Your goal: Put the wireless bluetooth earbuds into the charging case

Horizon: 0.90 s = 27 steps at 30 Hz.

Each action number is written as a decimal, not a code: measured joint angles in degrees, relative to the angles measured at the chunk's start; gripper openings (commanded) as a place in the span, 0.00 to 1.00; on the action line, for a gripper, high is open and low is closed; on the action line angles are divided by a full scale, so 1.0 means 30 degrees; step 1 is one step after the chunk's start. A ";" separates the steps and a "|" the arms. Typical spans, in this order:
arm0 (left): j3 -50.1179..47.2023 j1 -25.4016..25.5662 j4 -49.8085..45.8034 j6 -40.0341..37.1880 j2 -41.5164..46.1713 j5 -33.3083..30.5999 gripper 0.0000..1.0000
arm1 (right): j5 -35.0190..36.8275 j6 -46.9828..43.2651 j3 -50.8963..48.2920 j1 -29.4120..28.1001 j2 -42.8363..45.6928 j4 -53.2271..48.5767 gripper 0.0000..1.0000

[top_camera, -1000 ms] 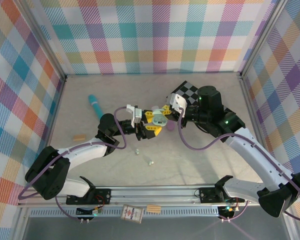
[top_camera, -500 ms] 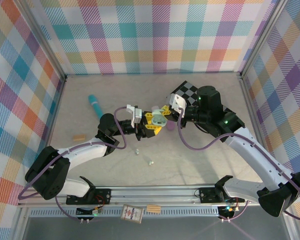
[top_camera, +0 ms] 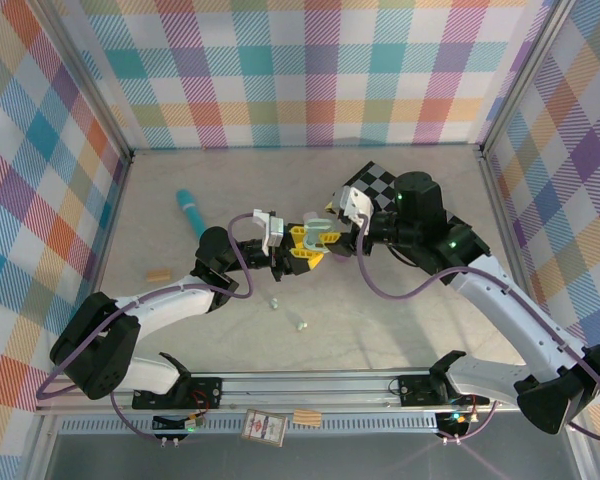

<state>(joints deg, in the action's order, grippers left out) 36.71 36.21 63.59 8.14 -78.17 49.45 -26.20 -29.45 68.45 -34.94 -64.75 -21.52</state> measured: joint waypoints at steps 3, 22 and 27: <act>-0.0022 -0.0160 0.0138 -0.0007 -0.0080 -0.0248 0.35 | -0.0066 0.0685 -0.0102 0.0000 0.0656 0.0124 0.79; -0.1603 -0.5253 0.2390 0.0131 -0.0663 -0.1144 0.34 | 0.1384 1.4382 -0.6521 -0.0189 0.1005 0.1887 0.75; -0.1603 -0.6062 0.2645 -0.0007 -0.0663 -0.1173 0.34 | 0.1443 1.6844 -0.8043 -0.1494 -0.1851 0.3111 0.72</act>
<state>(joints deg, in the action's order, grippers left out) 31.90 18.02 71.53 8.12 -80.16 45.93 -21.87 21.08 44.31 -39.42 -70.30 -12.19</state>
